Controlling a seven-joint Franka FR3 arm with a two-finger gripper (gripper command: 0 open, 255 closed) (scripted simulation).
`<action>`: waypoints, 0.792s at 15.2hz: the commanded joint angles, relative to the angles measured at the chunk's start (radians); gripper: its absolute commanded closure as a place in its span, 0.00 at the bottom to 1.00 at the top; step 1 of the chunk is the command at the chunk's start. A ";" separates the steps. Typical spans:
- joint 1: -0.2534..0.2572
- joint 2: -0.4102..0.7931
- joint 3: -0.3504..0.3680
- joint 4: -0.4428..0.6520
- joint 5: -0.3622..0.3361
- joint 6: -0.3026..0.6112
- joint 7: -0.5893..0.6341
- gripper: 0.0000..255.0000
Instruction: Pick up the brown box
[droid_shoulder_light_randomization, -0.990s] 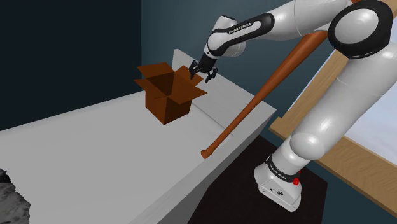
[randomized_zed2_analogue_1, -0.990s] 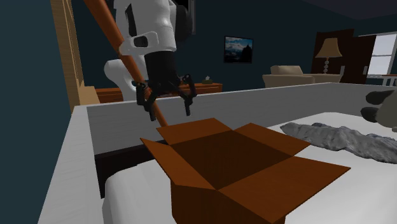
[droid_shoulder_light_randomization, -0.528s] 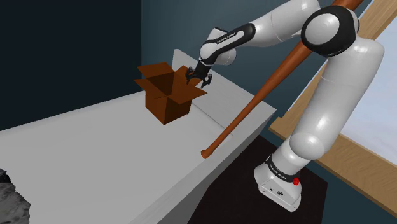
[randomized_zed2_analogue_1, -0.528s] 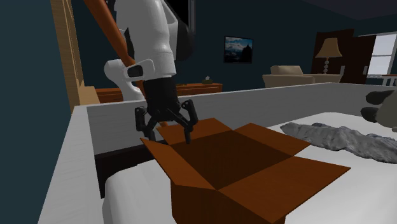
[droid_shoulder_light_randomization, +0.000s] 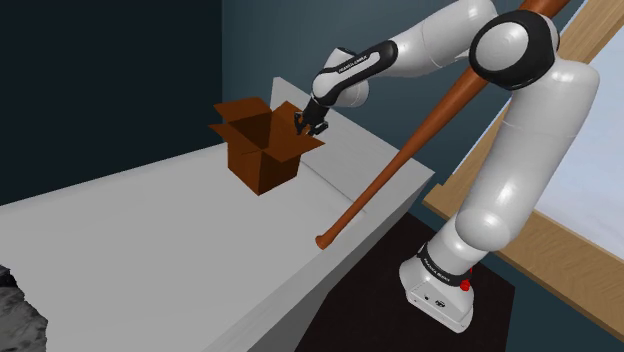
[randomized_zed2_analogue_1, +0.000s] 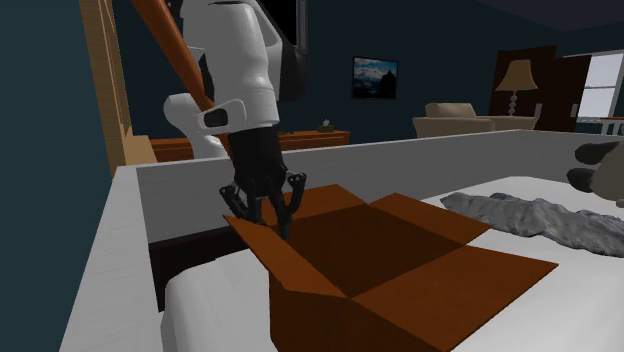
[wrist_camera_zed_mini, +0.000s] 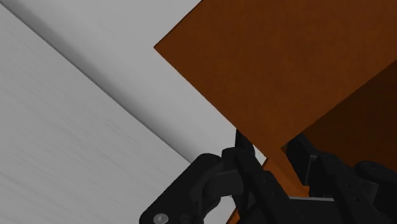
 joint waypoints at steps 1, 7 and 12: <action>0.000 0.049 0.002 -0.007 0.001 0.007 0.003 1.00; 0.005 0.087 0.004 0.012 -0.001 0.028 0.007 1.00; 0.001 0.002 -0.009 0.016 -0.012 -0.063 0.011 1.00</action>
